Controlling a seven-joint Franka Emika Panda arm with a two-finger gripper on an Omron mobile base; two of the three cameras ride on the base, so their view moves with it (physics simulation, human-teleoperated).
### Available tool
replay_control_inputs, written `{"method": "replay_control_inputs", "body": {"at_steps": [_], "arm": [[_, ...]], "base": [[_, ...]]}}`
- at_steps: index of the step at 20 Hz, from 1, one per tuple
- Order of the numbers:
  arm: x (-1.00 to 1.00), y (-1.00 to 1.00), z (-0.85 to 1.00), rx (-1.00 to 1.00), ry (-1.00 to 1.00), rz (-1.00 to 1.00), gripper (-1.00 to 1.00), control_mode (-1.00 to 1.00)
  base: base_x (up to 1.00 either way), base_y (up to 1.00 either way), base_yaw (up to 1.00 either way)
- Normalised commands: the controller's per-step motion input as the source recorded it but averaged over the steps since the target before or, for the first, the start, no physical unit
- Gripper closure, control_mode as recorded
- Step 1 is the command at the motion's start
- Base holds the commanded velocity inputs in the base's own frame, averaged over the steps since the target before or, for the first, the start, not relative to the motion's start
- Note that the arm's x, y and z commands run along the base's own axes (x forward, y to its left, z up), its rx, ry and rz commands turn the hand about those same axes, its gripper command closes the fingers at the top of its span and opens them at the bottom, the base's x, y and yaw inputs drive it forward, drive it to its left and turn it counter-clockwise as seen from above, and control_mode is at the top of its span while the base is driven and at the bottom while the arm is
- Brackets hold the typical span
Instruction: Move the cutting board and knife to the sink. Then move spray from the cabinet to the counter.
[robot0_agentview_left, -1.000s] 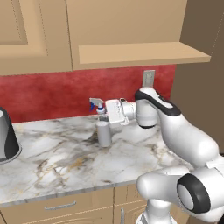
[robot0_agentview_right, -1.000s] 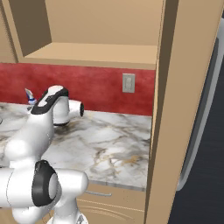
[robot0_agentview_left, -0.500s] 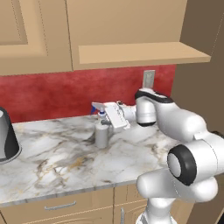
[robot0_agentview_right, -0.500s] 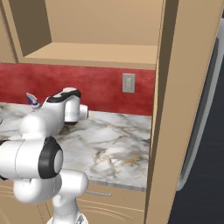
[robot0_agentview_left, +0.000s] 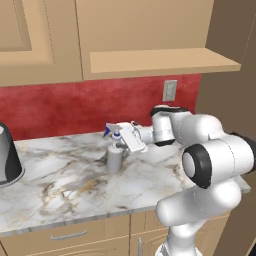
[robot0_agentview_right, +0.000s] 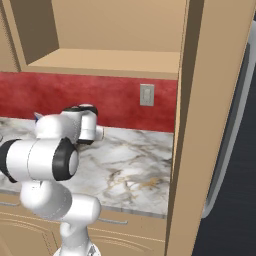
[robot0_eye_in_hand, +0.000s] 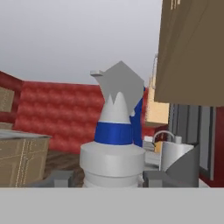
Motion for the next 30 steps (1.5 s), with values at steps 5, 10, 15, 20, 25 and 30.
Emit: {"method": "replay_control_inputs", "body": {"at_steps": [5, 10, 15, 20, 25, 30], "arm": [[0.07, 0.00, -0.38, 0.00, 0.00, 0.05, 1.00, -1.00], [0.02, 0.00, -0.38, 0.00, 0.00, 0.04, 1.00, -1.00], [0.02, 0.00, -0.33, 0.00, 0.00, 0.04, 1.00, -1.00], [0.01, 0.01, -0.38, 0.00, 0.00, 0.04, 1.00, -1.00], [0.00, 0.02, -0.20, -0.02, 0.00, 0.02, 1.00, -1.00], [0.00, 0.00, 0.00, 0.00, 0.03, 0.00, -1.00, -1.00]], "base": [[0.00, 0.00, 0.00], [0.00, 0.00, 0.00], [0.00, 0.00, 0.00], [0.00, 0.00, 0.00], [0.00, 0.00, 0.00], [0.00, 0.00, 0.00]]}}
